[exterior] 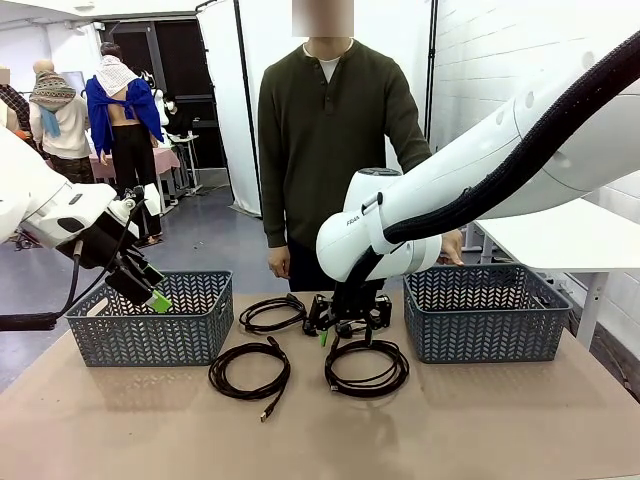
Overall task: Organize the cables according to human instructions.
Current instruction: Pick up a bundle of cables and place it in the basket indicated by the human.
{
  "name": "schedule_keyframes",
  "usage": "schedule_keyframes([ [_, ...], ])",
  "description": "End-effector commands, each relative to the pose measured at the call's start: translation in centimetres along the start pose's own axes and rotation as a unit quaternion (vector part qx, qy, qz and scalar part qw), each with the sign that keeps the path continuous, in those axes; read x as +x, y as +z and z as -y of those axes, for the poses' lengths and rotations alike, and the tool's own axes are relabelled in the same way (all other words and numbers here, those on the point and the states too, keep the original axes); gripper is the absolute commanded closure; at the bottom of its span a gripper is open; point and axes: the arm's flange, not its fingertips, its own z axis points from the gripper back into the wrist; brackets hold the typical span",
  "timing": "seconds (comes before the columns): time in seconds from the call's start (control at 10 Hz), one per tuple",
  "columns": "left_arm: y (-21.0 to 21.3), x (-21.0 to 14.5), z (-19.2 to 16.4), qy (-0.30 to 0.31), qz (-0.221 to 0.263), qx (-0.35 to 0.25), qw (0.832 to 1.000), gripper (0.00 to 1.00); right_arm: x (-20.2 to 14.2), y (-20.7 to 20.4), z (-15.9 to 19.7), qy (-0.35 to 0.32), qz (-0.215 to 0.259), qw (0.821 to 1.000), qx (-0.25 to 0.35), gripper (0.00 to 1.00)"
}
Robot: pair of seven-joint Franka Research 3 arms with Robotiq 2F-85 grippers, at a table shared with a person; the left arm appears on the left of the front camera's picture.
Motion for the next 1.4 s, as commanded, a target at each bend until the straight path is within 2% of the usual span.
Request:
schedule_keyframes([
  [0.0,0.0,-0.1,-0.4,-0.006,0.008,-0.007,1.0,0.0,0.0,0.0,0.0,0.0,0.0,1.0,0.0,0.0],
  [0.4,0.0,-0.1,-0.4,-0.006,0.008,-0.007,1.0,0.0,2.4,-2.3,-1.2,-0.061,0.006,0.997,-0.042,0.0],
  [0.8,0.0,-0.1,-0.4,-0.006,0.008,-0.007,1.0,0.0,3.9,-3.8,-2.2,-0.07,-0.003,0.996,-0.052,0.0],
  [1.3,0.0,-0.1,-0.4,-0.006,0.008,-0.007,1.0,0.0,3.3,-5.3,-2.6,-0.07,-0.017,0.996,-0.058,0.0],
])
